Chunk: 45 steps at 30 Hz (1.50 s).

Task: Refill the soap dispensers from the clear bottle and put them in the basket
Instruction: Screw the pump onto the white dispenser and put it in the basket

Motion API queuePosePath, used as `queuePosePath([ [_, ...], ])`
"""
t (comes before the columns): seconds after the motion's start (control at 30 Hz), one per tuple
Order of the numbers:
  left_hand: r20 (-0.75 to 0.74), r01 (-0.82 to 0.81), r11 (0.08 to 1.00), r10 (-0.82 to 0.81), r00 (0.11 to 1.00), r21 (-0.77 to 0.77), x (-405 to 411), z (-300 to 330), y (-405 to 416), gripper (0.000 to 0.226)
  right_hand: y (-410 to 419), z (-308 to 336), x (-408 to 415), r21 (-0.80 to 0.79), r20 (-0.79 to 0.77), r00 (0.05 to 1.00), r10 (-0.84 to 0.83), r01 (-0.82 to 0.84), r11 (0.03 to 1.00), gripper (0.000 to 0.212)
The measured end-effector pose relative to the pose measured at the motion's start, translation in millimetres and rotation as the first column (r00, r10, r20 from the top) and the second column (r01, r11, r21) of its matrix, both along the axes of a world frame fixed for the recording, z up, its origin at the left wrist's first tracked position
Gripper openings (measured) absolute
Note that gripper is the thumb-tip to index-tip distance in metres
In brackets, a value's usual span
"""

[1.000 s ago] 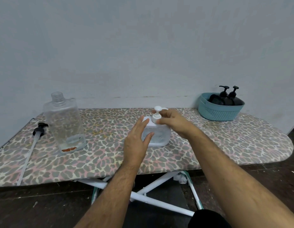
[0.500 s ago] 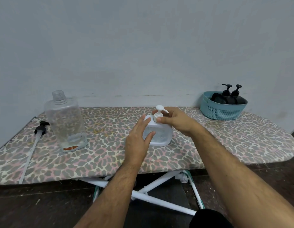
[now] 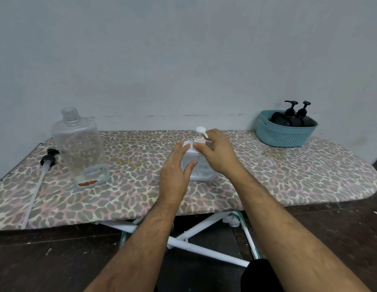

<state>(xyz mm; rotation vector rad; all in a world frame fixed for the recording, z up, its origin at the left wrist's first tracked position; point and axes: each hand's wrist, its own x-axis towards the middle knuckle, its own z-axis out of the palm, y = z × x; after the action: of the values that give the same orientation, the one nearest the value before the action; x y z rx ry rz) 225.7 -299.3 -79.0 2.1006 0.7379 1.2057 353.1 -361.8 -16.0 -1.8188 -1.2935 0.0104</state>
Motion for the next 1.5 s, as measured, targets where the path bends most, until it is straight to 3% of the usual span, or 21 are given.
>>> queuePosePath([
  [0.2, -0.033, -0.008, 0.999, 0.01, 0.999, 0.043, 1.2, -1.4, -0.7, 0.051, -3.2, -6.1, -13.3, 0.067, -0.054, 0.994, -0.09, 0.094, 0.993, 0.021],
  [0.6, 0.004, 0.007, 0.999, -0.007, 1.0, 0.032, 1.5, -0.1, -1.8, 0.052, 3.6, -11.5, -30.3, 0.086, -0.116, 0.966, -0.233, 0.243, 0.966, 0.034],
  [0.73, -0.002, 0.027, 1.0, -0.027, 1.0, 0.004, -0.7, 2.6, -2.6, 0.053, 0.6, -9.2, -27.3, 0.031, -0.143, 0.97, -0.197, 0.203, 0.979, 0.036],
  [0.87, -0.009, 0.045, 0.998, -0.045, 0.999, -0.041, -4.5, 8.7, -8.9, 0.053, -11.6, -7.0, -17.7, -0.029, -0.234, 0.971, -0.048, 0.042, 0.999, 0.043],
  [0.97, -0.035, 0.09, 0.99, -0.094, 0.995, -0.105, -8.9, 11.0, -7.3, 0.056, -23.6, -9.3, -7.7, -0.074, -0.33, 0.944, 0.012, -0.039, 0.997, 0.061],
  [1.1, -0.034, 0.135, 0.956, -0.149, 0.988, -0.26, -21.0, 14.9, -2.2, 0.066, -43.8, -17.5, 7.4, -0.058, -0.557, 0.828, 0.056, -0.107, 0.993, 0.075],
  [1.23, 0.057, 0.154, 0.888, -0.144, 0.988, -0.433, -31.7, 15.6, 0.0, 0.067, -56.2, -27.6, 13.2, -0.079, -0.603, 0.797, 0.021, -0.086, 0.993, 0.068],
  [1.5, 0.12, 0.261, 0.811, -0.233, 0.965, -0.523, -27.3, 20.8, -5.5, 0.06, -56.9, -41.3, 10.0, 0.005, -0.688, 0.725, 0.035, -0.045, 0.999, 0.058],
])
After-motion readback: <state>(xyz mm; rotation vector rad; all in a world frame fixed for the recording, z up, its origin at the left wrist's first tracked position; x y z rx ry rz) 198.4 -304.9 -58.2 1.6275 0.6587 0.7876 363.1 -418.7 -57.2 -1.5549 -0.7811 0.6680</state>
